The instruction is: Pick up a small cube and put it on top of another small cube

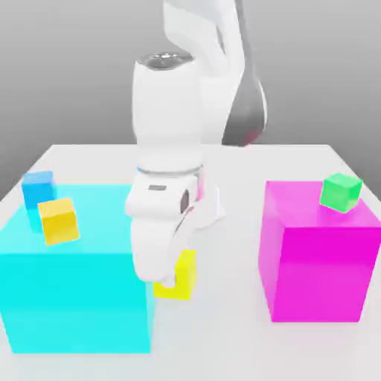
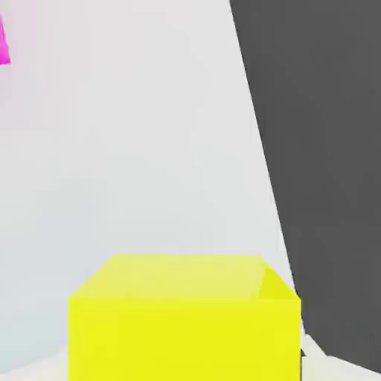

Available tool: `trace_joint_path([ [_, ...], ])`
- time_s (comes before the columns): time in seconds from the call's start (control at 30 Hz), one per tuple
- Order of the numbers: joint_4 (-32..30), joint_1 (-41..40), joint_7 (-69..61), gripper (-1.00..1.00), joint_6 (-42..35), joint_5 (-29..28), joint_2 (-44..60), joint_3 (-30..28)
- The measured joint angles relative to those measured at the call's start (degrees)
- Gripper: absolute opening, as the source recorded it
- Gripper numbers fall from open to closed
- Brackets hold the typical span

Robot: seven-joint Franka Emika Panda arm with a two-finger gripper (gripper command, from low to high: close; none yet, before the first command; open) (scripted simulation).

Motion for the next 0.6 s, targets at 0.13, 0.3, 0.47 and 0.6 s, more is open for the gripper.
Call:
trace_joint_path([
  [0.13,4.4,-4.2,7.3,-1.0,-9.9,-1.9,-3.8,-1.3],
  [0.3,9.2,-9.9,16.7,-1.0,-22.0,-4.3,-7.6,-3.2],
  [0.47,10.8,-14.8,25.7,-1.0,-30.2,-6.8,-10.1,-4.1],
  [0.6,5.6,-15.1,26.5,1.0,-22.7,-6.7,-7.3,-4.6],
])
